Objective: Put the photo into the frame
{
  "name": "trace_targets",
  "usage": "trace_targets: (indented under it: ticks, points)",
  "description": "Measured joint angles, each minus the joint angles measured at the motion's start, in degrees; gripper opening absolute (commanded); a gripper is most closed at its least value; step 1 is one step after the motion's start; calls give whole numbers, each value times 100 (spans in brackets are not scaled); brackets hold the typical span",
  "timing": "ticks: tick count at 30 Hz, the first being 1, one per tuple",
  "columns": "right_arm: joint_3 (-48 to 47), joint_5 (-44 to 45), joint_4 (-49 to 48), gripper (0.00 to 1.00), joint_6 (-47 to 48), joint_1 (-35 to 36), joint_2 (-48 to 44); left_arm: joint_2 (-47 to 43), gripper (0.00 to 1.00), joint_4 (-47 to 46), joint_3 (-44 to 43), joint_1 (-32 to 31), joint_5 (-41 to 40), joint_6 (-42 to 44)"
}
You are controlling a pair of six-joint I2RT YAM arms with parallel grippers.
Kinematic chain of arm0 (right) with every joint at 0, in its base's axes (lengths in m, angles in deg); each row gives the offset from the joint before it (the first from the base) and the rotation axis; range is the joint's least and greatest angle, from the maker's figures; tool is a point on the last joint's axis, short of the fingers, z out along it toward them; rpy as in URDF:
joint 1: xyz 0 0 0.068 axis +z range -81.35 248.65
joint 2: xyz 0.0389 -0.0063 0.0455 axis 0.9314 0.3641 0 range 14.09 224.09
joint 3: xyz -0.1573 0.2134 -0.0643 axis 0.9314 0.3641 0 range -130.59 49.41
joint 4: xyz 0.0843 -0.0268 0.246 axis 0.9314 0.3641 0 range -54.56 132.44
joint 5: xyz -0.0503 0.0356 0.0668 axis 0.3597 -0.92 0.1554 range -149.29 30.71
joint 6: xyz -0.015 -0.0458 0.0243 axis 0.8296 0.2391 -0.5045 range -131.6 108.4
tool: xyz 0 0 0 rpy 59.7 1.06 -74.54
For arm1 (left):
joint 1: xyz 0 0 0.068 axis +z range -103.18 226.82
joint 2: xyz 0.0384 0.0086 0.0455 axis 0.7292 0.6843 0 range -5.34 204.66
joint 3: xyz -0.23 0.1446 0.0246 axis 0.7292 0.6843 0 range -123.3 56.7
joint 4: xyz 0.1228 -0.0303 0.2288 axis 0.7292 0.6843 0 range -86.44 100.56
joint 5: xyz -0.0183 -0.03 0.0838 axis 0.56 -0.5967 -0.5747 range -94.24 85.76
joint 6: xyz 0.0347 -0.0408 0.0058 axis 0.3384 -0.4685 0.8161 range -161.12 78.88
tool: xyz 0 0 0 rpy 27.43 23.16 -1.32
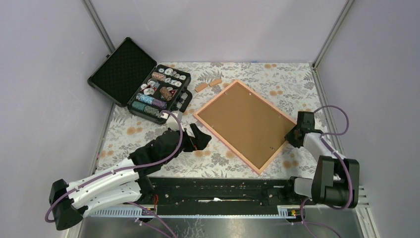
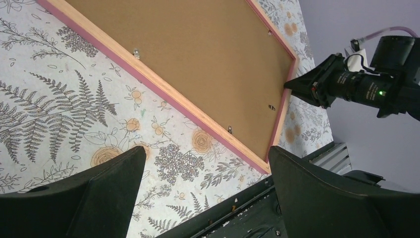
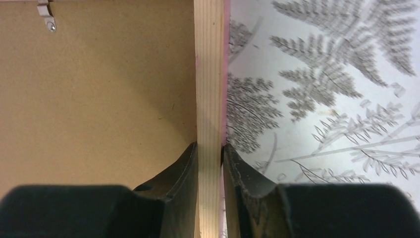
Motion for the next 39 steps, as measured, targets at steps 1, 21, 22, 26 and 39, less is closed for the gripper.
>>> trace_targets:
  ticks: [1, 21, 22, 26, 39]
  points:
    - [-98, -94, -20, 0, 98, 0, 140, -9, 99, -4, 0, 0, 0, -13]
    - [-804, -1147, -50, 0, 1838, -35, 994, 42, 99, -7, 0, 0, 52, -83]
    - [-802, -1145, -9, 0, 1884, -35, 962, 42, 99, -7, 0, 0, 66, -103]
    - [-723, -1132, 105, 0, 2116, -35, 603, 42, 99, 2, 0, 0, 87, -138]
    - [-706, -1423, 0, 0, 2966, -26, 306, 83, 99, -39, 63, 0, 149, -142]
